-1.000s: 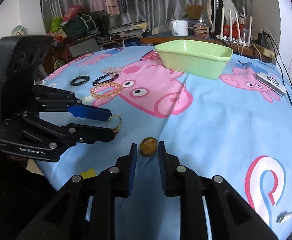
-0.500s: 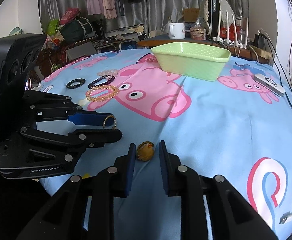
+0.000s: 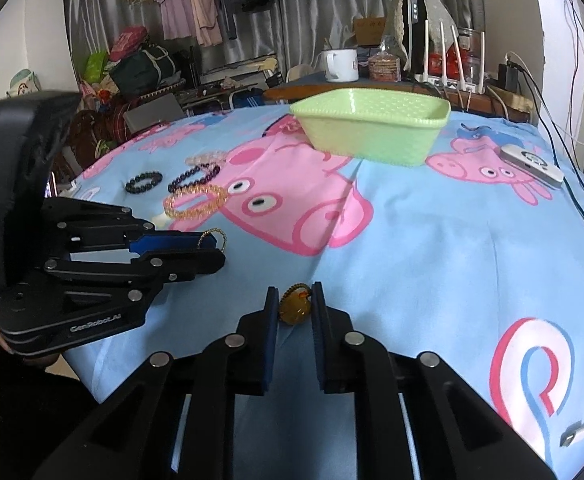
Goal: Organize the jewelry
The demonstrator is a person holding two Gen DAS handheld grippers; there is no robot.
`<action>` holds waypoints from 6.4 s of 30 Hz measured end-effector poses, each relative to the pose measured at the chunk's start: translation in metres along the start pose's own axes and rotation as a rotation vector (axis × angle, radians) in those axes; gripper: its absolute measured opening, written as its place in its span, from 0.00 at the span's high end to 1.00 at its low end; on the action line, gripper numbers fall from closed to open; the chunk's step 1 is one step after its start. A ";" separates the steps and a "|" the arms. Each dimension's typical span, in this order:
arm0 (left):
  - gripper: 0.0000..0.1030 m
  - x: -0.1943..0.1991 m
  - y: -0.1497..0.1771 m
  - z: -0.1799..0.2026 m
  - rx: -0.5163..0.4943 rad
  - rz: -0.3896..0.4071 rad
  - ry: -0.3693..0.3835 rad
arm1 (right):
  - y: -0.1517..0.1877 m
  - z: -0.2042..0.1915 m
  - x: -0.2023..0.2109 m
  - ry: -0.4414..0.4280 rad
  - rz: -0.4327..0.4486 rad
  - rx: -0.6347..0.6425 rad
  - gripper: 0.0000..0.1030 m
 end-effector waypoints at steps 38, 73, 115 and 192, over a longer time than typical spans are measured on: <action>0.66 -0.103 -0.219 -0.077 0.263 0.004 0.127 | -0.148 0.160 -0.082 -0.039 0.167 -0.272 0.93; 0.66 0.020 -0.050 -0.213 0.520 0.040 0.043 | -0.158 -0.003 -0.107 -0.237 0.012 0.173 1.00; 0.91 0.086 -0.184 -0.132 0.374 0.249 0.318 | -0.219 0.024 -0.049 -0.312 0.147 0.019 1.00; 0.70 0.016 -0.029 -0.203 0.441 0.045 0.002 | -0.134 -0.058 -0.155 -0.184 -0.162 0.108 1.00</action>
Point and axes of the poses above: each gripper's, at about its wrist camera, not at the fingertips, and x roughly against the way its jaws point, z to its right, y to its underside, the point moved 2 cm from there along -x, roughly the way its jaws point, and after that the axes turned 10 degrees about x, right-handed, at the moved point
